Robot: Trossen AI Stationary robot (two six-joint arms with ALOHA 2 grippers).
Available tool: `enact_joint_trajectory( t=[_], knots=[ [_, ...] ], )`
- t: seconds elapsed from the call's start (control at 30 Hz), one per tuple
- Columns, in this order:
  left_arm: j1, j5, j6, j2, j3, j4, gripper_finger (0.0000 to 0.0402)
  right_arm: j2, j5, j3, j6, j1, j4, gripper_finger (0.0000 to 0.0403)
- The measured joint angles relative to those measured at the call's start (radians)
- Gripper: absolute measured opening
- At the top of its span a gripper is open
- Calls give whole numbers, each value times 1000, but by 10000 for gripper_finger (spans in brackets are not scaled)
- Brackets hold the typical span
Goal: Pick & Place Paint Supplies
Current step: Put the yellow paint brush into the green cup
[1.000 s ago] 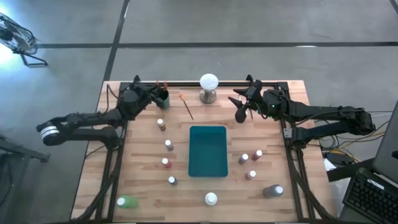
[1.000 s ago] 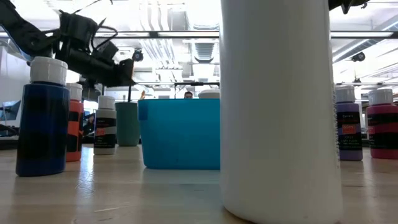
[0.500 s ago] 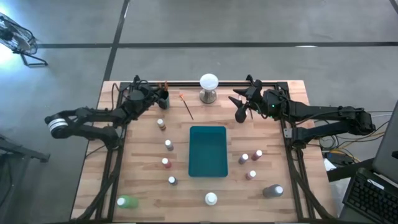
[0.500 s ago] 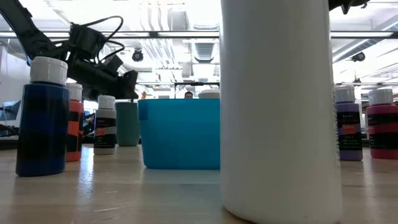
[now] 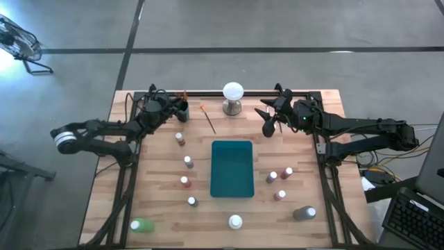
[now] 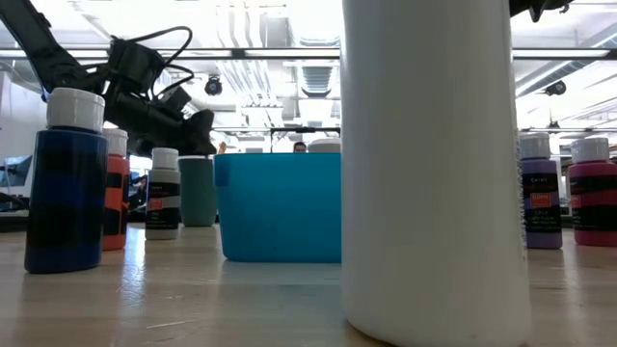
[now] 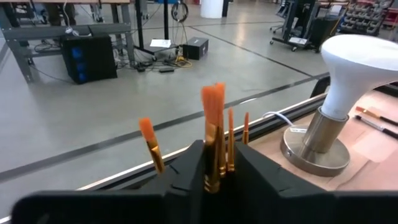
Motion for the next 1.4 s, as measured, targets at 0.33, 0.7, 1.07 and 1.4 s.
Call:
enact_joint_trajectory(
  t=[0.33,0.7,1.07,1.4],
  knots=[
    [0,12,0,-133,45,-72,120,0,0,0,0,1,0,178],
    [-1,349,103,-321,319,-484,122,0,0,0,-10,0,0,183],
    [-21,475,469,35,945,-1266,122,0,0,0,-18,0,7,201],
    [-16,316,562,433,1405,-1637,122,0,0,0,-15,0,6,179]
  ],
)
